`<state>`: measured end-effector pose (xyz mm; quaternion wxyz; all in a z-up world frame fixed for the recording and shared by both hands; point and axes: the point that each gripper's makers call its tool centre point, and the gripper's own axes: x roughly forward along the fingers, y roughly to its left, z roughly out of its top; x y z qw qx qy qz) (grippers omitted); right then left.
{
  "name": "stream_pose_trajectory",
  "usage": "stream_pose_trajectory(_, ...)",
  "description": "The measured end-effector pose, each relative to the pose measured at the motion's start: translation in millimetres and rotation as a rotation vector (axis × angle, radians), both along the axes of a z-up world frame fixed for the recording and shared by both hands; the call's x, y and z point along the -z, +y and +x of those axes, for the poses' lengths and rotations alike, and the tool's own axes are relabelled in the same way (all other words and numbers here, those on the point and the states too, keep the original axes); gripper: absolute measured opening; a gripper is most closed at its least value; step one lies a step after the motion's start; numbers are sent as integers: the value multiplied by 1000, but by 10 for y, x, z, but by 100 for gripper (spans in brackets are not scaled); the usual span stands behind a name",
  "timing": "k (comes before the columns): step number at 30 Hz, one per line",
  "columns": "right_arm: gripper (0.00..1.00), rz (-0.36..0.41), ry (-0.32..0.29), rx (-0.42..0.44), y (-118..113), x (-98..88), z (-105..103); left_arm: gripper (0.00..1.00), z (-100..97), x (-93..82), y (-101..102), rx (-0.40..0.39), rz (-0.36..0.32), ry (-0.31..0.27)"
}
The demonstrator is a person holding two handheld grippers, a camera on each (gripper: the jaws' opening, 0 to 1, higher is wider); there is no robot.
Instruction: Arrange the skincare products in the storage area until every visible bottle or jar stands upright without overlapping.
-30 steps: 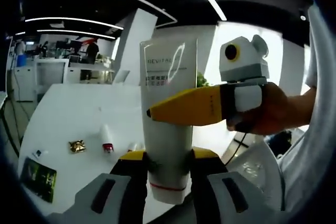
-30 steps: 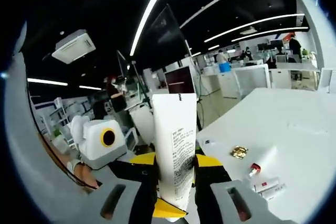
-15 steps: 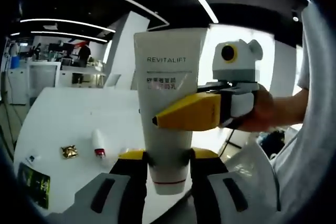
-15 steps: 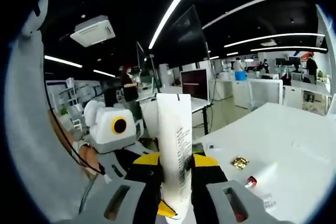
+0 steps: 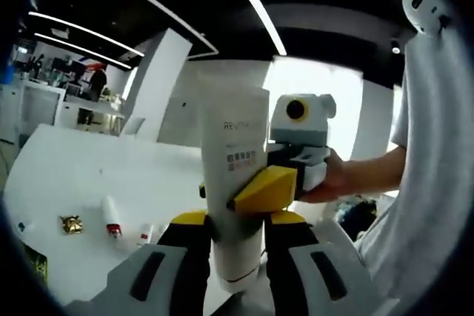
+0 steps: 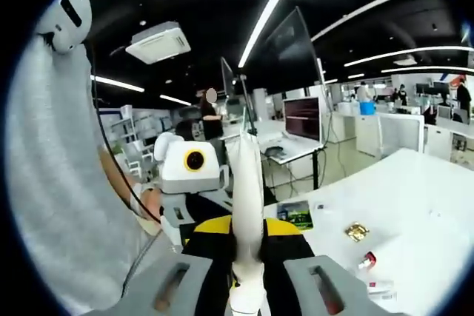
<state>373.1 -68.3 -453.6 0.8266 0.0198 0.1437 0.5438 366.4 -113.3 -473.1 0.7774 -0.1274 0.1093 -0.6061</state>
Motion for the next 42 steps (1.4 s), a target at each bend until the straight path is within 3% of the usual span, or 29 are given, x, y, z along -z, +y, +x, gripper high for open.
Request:
stream_pose_trajectory(5,6,25,6,-110,40,-60,-153,23,-132,-40,-40,81,-33,30)
stream_pose_trajectory(11,6,74,21,-167,62,-118,-236,21,-209,-93,-36,145,-77,70)
stream_pose_trajectory(18,6,112,59,-215,67,-109,-285,18,-284,-98,-52,180,-80,48)
stream_pose_trajectory(22,7,134,81,-186,73,-95,-237,17,-236,-77,-37,151,-68,66)
stream_pose_trajectory(30,13,107,101,-91,92,-11,-66,15,-80,13,8,68,-31,98)
stream_pose_trajectory(42,18,34,92,-35,89,63,30,14,30,118,40,-11,53,27)
